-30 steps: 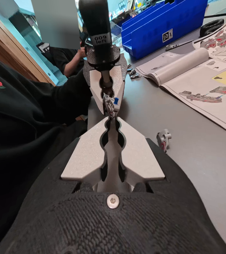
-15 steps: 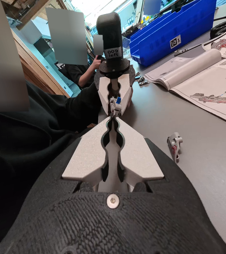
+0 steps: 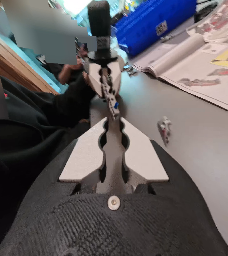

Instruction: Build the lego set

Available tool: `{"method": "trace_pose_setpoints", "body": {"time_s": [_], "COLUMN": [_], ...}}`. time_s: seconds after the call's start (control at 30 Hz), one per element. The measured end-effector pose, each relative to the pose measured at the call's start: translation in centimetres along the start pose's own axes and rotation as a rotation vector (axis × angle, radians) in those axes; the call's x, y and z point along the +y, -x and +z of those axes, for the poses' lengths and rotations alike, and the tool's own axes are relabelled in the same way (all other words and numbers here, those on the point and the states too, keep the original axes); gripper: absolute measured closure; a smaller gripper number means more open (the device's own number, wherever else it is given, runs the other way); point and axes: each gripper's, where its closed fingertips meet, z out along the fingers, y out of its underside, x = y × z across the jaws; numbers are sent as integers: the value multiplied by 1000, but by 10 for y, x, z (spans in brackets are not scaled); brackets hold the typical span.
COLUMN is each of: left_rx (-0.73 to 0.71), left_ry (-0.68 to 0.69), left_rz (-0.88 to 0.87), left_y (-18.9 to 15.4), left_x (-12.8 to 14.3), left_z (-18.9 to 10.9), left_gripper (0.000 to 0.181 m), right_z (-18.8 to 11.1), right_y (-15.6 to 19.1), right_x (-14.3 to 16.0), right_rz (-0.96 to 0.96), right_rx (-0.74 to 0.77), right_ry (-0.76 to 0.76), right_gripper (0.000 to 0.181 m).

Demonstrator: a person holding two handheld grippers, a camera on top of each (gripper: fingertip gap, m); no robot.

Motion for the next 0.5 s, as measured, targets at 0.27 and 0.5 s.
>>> {"method": "trace_pose_setpoints", "body": {"time_s": [0.27,0.5], "left_rx": [29,29], "left_ry": [95,-5], "left_rz": [-22,-52], "left_y": [3,6], "left_x": [11,-6], "left_z": [8,3], "left_gripper": [168,169], "right_z": [14,28], "right_y": [-3,4], "right_x": [9,13], "right_rz": [-89,-121], "right_rx": [26,-25], "right_ry": [102,150], "right_gripper": [154,172]}}
